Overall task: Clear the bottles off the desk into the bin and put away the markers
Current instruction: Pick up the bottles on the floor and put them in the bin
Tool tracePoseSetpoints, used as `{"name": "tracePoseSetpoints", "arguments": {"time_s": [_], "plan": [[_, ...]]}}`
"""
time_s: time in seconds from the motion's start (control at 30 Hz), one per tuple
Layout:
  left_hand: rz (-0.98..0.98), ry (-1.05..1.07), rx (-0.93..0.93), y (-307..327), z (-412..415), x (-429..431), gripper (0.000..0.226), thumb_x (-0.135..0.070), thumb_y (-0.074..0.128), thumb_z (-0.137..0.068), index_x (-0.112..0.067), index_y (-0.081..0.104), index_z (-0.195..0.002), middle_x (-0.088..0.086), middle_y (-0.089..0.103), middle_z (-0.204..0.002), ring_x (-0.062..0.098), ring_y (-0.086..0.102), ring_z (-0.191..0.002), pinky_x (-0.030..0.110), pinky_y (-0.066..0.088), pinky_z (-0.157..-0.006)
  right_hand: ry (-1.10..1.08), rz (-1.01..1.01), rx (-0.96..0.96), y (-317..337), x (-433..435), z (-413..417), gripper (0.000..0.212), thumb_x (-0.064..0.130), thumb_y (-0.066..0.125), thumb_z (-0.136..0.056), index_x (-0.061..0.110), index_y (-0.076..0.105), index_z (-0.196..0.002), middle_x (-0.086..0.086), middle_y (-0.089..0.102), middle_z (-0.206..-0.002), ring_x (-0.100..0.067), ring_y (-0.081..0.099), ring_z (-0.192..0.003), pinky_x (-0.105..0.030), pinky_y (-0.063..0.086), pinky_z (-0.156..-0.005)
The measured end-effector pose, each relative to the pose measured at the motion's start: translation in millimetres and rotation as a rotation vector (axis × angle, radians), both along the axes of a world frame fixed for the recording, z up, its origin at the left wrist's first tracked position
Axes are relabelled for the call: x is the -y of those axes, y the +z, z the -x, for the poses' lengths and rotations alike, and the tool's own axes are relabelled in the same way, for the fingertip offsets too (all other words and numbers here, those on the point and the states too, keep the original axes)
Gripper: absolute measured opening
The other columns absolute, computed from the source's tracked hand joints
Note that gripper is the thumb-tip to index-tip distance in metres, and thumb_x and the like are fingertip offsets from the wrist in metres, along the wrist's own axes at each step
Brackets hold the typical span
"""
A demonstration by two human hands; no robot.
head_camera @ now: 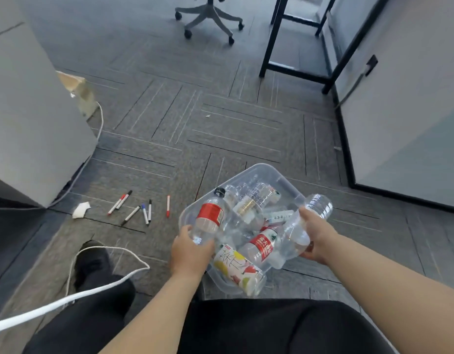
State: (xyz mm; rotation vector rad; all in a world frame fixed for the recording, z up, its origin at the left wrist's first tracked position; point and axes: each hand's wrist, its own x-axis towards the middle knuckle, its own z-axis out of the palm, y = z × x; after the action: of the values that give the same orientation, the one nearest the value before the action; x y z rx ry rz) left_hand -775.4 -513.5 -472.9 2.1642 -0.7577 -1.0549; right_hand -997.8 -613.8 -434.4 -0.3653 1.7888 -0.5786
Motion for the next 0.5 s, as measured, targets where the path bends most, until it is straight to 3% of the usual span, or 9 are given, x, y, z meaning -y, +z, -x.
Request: {"name": "tracePoseSetpoints", "arguments": {"time_s": [0.1,0.2,0.33,0.5], "plan": [[0.053,0.035,0.018,-5.7,11.7,11.3,0.053,-0.035,0.069,-0.081,-0.018,0.052,-0.128,0.004,0.061,-0.114,0.023,0.056,-0.095,0.029,0.042,-0.077,0.038,-0.024,0.027,-14.1,-5.2,-3.1,0.048,0.045,0.062,-0.086,0.011,0.057,-0.12,-0.016,0.07,-0.105,-0.032,0.068,-0.084,-0.04,0.057,-0.063],[0.137,-0.112,0.069,-6.6,24.3,35.6,0.054,-0.029,0.068,-0.082,-0.024,0.051,-0.133,0.004,0.053,-0.122,0.023,0.054,-0.105,0.03,0.045,-0.085,0.058,-0.027,0.032,-28.5,1.1,-2.1,0.055,0.049,0.066,-0.079,0.014,0.058,-0.122,-0.014,0.07,-0.108,-0.034,0.069,-0.094,-0.052,0.056,-0.079],[0.072,-0.221,0.161,-16.7,28.3,65.9,0.058,-0.031,0.07,-0.08,-0.024,0.052,-0.135,0.009,0.05,-0.123,0.028,0.051,-0.114,0.036,0.046,-0.092,0.053,-0.036,0.026,-33.5,10.7,1.1,0.065,0.05,0.071,-0.071,0.014,0.056,-0.123,-0.015,0.068,-0.111,-0.036,0.069,-0.093,-0.053,0.058,-0.071],[-0.005,-0.231,0.217,-29.5,21.6,77.4,0.055,-0.033,0.071,-0.079,-0.019,0.055,-0.129,0.011,0.058,-0.122,0.031,0.053,-0.116,0.042,0.047,-0.093,0.078,-0.069,-0.001,-39.0,20.0,4.0,0.054,0.042,0.066,-0.083,0.01,0.053,-0.125,-0.015,0.071,-0.104,-0.032,0.07,-0.082,-0.039,0.058,-0.055]]}}
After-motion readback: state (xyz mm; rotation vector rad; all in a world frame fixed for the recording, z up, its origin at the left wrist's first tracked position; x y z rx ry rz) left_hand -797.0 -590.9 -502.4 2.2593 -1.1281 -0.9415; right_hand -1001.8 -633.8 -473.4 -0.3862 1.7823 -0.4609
